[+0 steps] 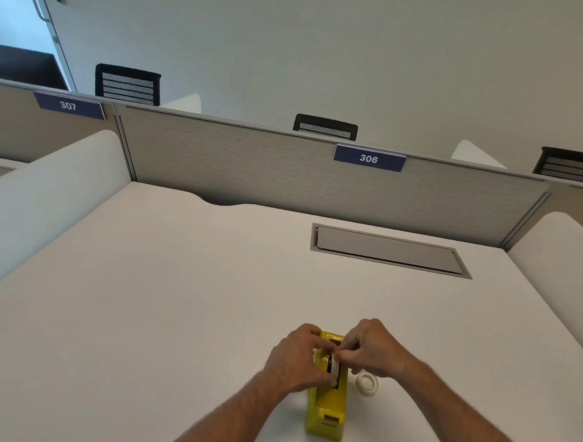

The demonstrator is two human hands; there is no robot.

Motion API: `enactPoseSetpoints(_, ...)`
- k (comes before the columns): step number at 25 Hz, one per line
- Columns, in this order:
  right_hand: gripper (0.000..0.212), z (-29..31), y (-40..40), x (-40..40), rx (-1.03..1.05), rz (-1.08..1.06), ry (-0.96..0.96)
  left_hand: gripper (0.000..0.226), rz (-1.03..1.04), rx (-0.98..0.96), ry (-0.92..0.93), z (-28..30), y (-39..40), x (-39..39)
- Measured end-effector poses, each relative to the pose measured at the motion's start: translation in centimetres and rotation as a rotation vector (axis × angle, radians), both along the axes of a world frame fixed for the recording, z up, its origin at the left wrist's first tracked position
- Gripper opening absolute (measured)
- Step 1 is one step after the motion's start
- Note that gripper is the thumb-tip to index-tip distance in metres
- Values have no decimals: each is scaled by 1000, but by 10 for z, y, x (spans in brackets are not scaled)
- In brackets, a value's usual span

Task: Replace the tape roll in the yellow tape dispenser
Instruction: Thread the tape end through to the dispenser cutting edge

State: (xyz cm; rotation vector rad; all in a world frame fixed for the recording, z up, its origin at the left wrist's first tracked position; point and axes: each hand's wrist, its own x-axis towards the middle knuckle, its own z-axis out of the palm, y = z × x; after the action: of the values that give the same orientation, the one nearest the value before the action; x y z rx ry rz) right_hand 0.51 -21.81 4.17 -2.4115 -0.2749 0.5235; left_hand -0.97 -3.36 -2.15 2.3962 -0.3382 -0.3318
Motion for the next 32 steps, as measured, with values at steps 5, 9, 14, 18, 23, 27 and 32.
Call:
enactPoseSetpoints(5,10,2,2,1,-36,17,15,69,-1,1,-4,1,0,-1)
enactPoseSetpoints(9,13,5,7,3,-134,77,-4,68,-2,-4,-13,2,0,-1)
enactPoseSetpoints(14,10,8,9,8,-165,83,34,67,8,6,-7,1,-1,-2)
enactPoseSetpoints(18,13,14,9,8,-189,123,58,68,12,0,3,1,-1,-1)
enactPoseSetpoints(23,25,19,23,2,-456,266,-78,77,37,-34,26,0,-1,-1)
enactPoseSetpoints(27,28,16,32,-6,-628,358,-216,82,65,-70,41,0,-1,-3)
enactPoseSetpoints(32,27,13,33,-12,-626,350,-238,71,13,-39,28,4,1,-4)
